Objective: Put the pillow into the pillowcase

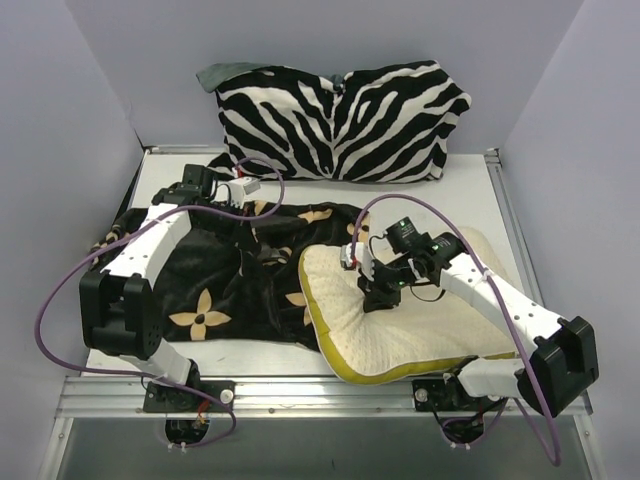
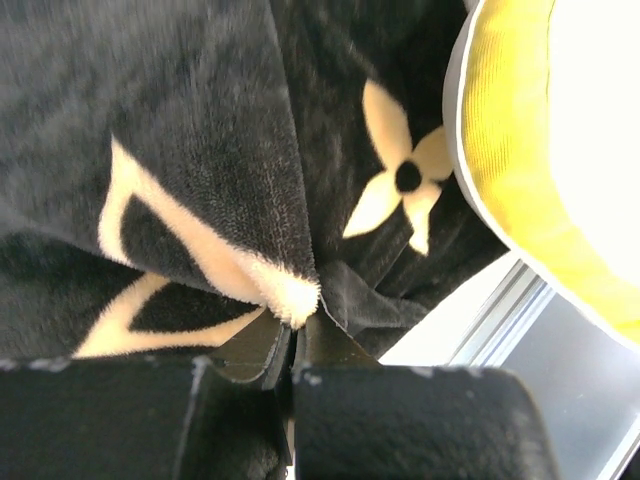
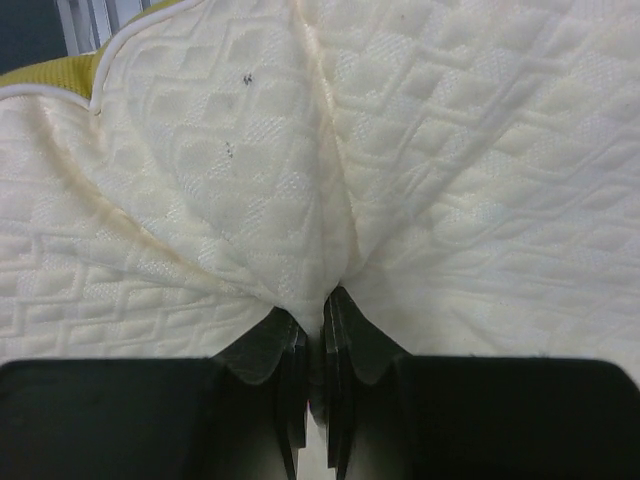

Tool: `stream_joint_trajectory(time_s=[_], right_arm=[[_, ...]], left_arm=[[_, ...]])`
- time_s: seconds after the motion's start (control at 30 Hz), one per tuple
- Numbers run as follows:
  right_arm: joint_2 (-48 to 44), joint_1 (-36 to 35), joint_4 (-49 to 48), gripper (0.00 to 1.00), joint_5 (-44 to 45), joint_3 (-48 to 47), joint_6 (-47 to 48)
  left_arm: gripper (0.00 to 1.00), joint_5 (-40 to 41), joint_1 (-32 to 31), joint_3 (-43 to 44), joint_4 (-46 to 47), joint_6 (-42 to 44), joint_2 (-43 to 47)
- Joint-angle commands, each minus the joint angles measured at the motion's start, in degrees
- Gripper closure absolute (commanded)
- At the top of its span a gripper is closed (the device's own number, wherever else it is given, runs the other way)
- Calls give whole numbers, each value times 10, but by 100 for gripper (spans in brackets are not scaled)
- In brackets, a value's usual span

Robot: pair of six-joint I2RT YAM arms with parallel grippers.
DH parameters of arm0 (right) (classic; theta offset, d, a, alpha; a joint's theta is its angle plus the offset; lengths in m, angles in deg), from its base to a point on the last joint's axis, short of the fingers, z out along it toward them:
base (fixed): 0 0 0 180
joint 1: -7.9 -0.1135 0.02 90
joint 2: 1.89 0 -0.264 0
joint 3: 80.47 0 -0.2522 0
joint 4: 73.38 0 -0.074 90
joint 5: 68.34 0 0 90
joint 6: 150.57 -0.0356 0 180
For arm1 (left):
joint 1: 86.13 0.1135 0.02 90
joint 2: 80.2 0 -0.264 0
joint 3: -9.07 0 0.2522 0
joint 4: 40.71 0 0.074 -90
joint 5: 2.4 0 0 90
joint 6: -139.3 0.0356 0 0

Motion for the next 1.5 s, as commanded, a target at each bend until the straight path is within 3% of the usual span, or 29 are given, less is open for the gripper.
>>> stream_joint_trajectory(time_s=[0.0, 0.1, 0.37, 0.67, 0.97, 1.27, 1.47], right_arm=[[-10, -26, 2, 100, -6, -66, -9], [4, -46, 16, 100, -6, -96, -19], [71, -93, 10, 100, -4, -87, 15], [232, -80, 5, 100, 5, -220, 36], [333, -68, 26, 100, -19, -329, 33], [314, -101, 48, 100, -37, -276, 65], [384, -68, 48, 100, -40, -372, 33]], left_arm=[[100, -53, -2, 75, 39, -17, -13], [100, -60, -5, 115, 27, -24, -35], [100, -79, -5, 97, 23, -8, -28], [100, -96, -5, 84, -2, 18, -4], [100, -91, -11, 53, -31, 55, 34], [100, -117, -10, 63, -29, 36, 23], [100, -139, -14, 27, -37, 47, 50]])
